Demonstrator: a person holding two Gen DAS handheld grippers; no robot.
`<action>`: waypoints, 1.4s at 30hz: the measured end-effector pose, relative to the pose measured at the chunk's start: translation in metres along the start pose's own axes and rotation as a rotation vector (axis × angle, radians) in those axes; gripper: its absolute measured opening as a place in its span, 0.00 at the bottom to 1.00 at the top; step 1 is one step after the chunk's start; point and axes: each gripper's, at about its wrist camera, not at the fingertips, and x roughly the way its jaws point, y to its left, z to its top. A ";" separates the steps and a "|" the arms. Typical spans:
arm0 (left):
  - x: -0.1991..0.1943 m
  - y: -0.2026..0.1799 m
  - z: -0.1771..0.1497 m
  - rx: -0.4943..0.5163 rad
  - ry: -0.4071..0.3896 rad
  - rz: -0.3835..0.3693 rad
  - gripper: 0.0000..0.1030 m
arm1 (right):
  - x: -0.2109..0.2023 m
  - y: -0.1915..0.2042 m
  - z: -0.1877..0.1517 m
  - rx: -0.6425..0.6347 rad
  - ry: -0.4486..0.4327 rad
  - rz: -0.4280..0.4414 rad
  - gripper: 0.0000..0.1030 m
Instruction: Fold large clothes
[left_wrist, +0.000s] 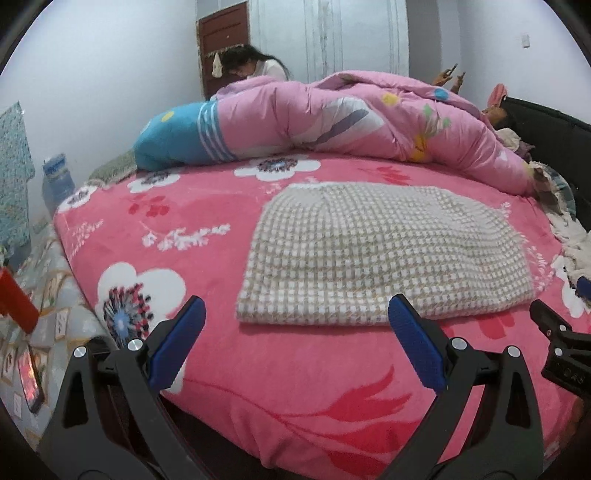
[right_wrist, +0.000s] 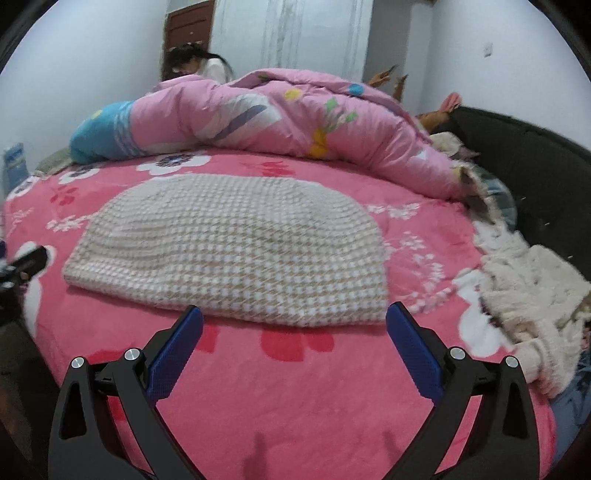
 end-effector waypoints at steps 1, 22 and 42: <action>0.001 -0.001 -0.002 -0.004 0.007 -0.003 0.93 | 0.001 0.000 -0.002 0.005 0.008 0.033 0.94; 0.031 -0.011 -0.023 -0.076 0.177 -0.005 0.93 | 0.016 0.018 -0.008 0.012 0.105 0.106 0.94; 0.024 -0.022 -0.023 -0.043 0.165 -0.011 0.93 | 0.019 0.022 -0.015 0.000 0.129 0.110 0.94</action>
